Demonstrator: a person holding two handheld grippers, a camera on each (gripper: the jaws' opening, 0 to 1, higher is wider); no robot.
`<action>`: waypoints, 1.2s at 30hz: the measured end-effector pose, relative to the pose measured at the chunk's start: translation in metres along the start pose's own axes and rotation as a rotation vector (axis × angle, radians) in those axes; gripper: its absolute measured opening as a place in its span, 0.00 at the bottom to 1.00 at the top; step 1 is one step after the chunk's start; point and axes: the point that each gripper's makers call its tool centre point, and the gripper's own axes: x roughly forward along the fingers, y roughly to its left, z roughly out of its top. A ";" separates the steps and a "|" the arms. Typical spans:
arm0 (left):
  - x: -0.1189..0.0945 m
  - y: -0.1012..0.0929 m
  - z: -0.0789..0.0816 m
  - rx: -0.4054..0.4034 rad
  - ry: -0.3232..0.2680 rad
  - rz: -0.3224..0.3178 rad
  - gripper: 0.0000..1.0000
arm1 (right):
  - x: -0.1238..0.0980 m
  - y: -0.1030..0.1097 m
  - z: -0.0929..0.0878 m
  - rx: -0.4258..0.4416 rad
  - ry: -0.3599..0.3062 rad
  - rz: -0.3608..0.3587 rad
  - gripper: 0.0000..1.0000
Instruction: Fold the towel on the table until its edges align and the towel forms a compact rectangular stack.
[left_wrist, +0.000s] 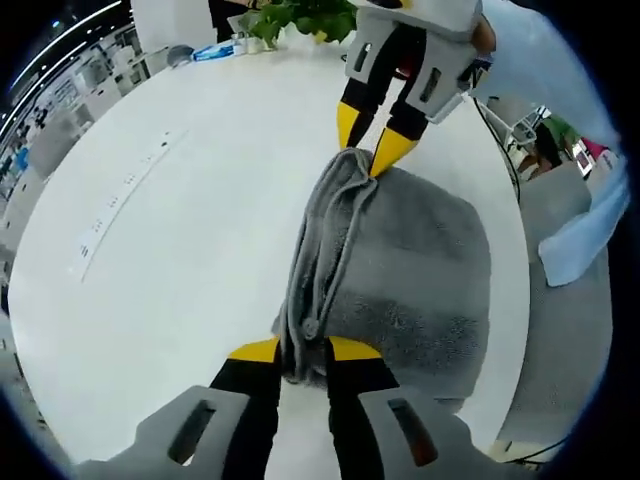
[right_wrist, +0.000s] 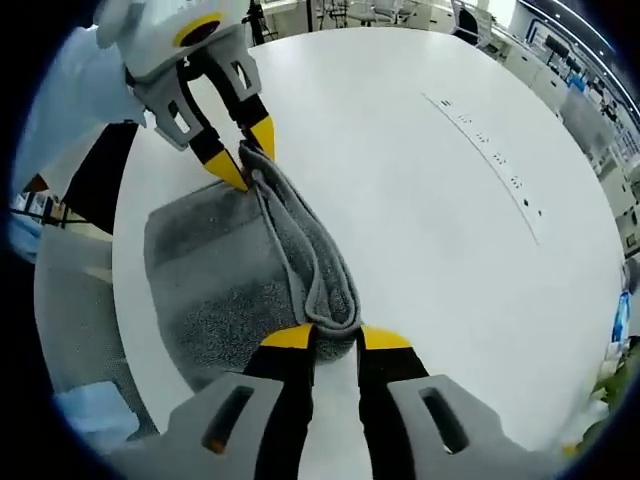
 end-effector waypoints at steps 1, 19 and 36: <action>-0.001 0.000 0.000 0.001 0.000 0.001 0.17 | -0.001 -0.001 0.000 0.010 -0.004 -0.002 0.14; -0.022 0.003 0.009 -0.003 -0.057 0.036 0.18 | -0.016 -0.003 0.005 -0.023 -0.036 -0.043 0.08; -0.003 -0.015 0.014 0.022 -0.060 0.031 0.23 | 0.010 0.008 0.003 -0.071 -0.033 -0.056 0.12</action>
